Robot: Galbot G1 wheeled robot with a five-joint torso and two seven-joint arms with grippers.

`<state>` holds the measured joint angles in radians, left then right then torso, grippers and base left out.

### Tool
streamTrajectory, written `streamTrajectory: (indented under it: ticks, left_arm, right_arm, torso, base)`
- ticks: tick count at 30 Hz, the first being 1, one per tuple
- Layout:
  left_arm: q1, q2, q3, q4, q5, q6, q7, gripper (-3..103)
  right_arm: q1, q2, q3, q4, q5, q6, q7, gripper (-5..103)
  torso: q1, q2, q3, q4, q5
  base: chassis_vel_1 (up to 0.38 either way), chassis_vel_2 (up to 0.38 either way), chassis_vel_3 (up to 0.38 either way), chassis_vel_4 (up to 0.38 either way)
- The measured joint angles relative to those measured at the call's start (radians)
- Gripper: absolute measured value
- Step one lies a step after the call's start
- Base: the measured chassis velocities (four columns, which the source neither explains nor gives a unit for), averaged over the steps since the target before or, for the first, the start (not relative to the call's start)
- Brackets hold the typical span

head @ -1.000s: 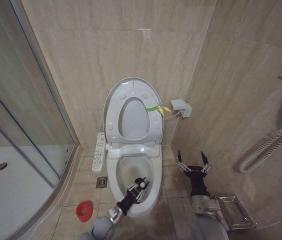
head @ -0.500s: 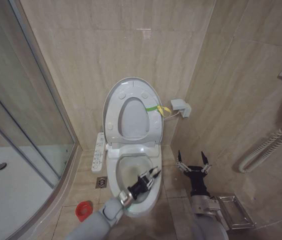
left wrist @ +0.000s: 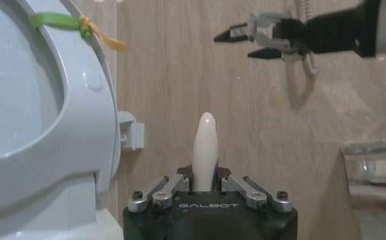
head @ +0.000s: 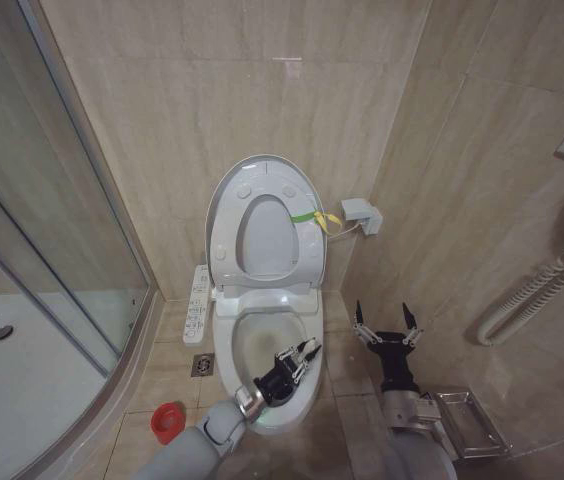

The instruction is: Open the toilet lid, clean the toilet bowl with a toilet brush, close the toilet lid, and flush.

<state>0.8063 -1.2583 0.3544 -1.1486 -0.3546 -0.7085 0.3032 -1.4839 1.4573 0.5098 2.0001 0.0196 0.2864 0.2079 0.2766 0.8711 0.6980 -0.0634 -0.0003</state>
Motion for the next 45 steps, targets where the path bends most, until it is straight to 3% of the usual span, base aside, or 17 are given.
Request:
streamTrajectory:
  ticks: [20,30,40,45]
  left_arm:
    - [-0.08,-0.064,-0.025,0.001,-0.01,-0.017,0.011,21]
    - [0.006,-0.005,-0.023,-0.004,-0.009,-0.029,0.012,21]
    - [0.104,0.054,-0.107,-0.042,0.021,-0.042,0.007,21]
    - [0.135,0.06,-0.137,-0.008,0.043,-0.052,0.008,21]
  right_arm:
    - [0.0,0.0,0.0,0.0,0.0,0.0,0.0,100]
    - [0.0,0.0,0.0,0.0,0.0,0.0,0.0,100]
    - [0.0,0.0,0.0,0.0,0.0,0.0,0.0,100]
    - [0.0,0.0,0.0,0.0,0.0,0.0,0.0,100]
  torso:
    - [0.0,0.0,0.0,-0.0001,0.0002]
    - [0.0,0.0,0.0,0.0,-0.0002]
    - [0.0,0.0,0.0,-0.0001,0.0]
    - [0.0,0.0,0.0,0.0001,0.0001]
  base:
    - [0.0,0.0,0.0,0.0]
    - [0.0,0.0,0.0,0.0]
    - [0.0,0.0,0.0,0.0]
    - [0.0,0.0,0.0,0.0]
